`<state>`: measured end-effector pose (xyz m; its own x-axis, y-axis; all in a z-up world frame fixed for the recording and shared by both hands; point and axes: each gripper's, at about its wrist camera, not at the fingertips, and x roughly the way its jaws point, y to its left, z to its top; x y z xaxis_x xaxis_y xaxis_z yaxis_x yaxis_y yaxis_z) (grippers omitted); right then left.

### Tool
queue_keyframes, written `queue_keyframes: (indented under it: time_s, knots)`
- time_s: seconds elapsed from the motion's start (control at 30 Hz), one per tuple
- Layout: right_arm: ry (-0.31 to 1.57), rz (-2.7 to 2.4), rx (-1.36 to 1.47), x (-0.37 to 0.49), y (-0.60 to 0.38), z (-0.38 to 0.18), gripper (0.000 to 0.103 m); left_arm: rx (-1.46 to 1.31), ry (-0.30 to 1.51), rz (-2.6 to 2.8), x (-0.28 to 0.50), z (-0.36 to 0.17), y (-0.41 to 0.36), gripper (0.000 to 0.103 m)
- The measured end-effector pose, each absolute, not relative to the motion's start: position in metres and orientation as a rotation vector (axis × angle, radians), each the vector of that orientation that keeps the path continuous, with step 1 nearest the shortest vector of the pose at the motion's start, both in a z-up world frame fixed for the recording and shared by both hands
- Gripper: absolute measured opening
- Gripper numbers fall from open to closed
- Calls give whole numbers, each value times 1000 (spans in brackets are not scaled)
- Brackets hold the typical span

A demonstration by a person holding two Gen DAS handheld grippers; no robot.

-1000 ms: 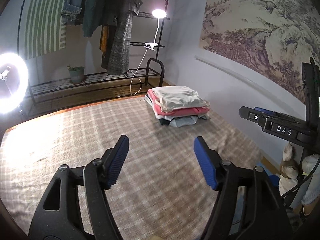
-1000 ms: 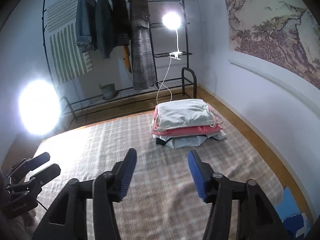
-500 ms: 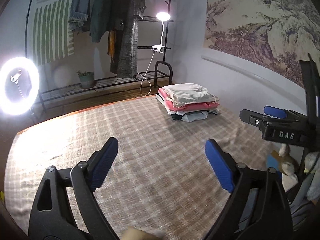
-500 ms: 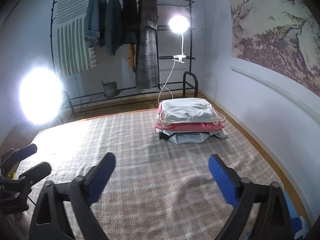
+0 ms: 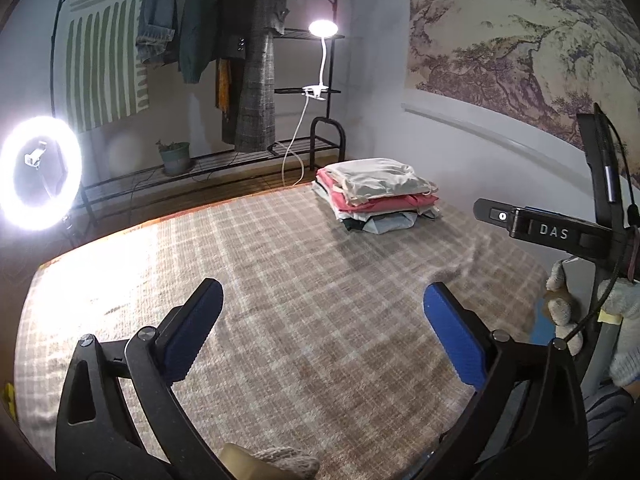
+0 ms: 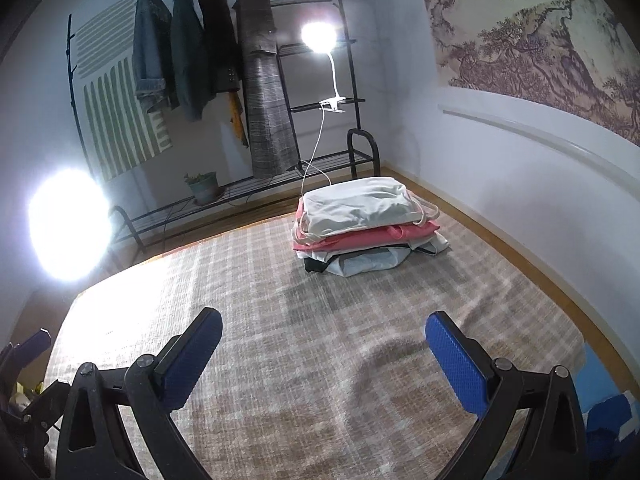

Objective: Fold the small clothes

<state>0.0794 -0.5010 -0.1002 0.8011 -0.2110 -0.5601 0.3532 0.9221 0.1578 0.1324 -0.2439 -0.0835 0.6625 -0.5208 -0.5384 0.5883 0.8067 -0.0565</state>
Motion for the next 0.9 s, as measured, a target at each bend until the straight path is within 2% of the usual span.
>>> queue_keyframes:
  time_s: [0.9]
  knots:
    - [578, -308, 233, 82, -490, -105, 103, 129, 557, -626, 130, -82, -241, 103]
